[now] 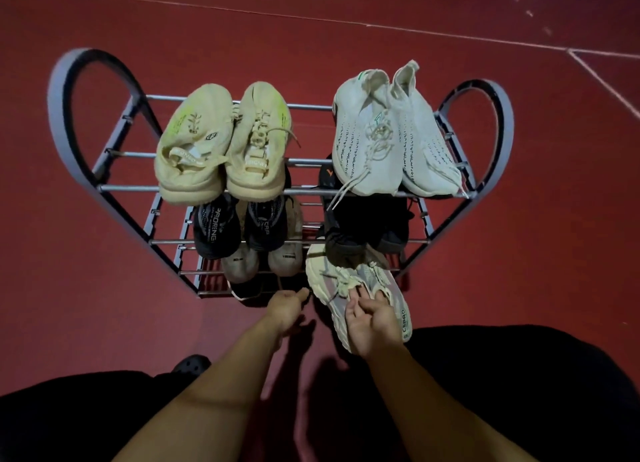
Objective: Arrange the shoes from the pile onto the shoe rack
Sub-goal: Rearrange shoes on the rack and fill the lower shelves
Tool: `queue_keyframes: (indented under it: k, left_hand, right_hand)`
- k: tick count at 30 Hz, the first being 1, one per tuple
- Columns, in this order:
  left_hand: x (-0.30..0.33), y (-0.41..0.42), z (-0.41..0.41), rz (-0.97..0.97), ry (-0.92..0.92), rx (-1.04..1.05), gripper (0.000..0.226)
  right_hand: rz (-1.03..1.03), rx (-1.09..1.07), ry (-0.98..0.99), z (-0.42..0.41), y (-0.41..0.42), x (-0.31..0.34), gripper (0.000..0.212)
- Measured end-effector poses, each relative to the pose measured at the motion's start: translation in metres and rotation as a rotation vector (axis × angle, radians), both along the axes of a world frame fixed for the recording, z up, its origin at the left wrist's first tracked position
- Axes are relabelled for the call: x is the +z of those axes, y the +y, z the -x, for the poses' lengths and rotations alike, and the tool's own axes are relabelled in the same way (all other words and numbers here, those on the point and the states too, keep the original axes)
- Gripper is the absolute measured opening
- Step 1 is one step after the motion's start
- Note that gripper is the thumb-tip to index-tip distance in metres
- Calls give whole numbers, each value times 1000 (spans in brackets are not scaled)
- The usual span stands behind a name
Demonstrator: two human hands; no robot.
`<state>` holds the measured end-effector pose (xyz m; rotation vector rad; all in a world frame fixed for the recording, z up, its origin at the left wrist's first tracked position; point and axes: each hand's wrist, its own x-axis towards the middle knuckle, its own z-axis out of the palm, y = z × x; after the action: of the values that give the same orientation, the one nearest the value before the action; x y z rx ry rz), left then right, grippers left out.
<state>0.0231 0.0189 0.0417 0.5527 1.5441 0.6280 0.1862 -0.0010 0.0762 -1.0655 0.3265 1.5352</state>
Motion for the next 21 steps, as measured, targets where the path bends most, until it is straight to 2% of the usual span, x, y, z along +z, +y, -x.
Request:
queue_keyframes:
  k: [3,7,11,14,15,16,17,19,20,21]
  left_hand:
    - [-4,2,-15,6,-61,-29,16]
    - [-14,11,-37,11,-76,-96,37]
    - [-25,14,-54,49,-308,-95,34]
    - [-36,18,-57,-37,-507,-8,17]
    - [-39,20,-57,-47,-521,37,20]
    - [-39,22,-58,-46,-510,69,25]
    - [-40,23,-59,-36,-490,92,28]
    - [-46,23,-63,-18,-430,123,27]
    - [-47,23,-65,-1,-404,139,29]
    - [-47,22,-68,27,-391,158,34]
  right_hand:
    - [-81,-17,35,8,15,-6,80]
    - [-93,-45,63,16,44,-19,77]
    - [-65,-54,7,17,76,-31,72]
    - [-37,82,-155,12,94,-50,52]
    - [-53,141,-197,8,96,-57,40]
    - [-87,130,-99,4,96,-65,26]
    - [-150,223,-159,-2,96,-69,23]
    - [-172,507,-366,-11,90,-75,32]
    - [-140,568,-330,-12,86,-68,31]
    - [-168,622,-455,-22,85,-73,27]
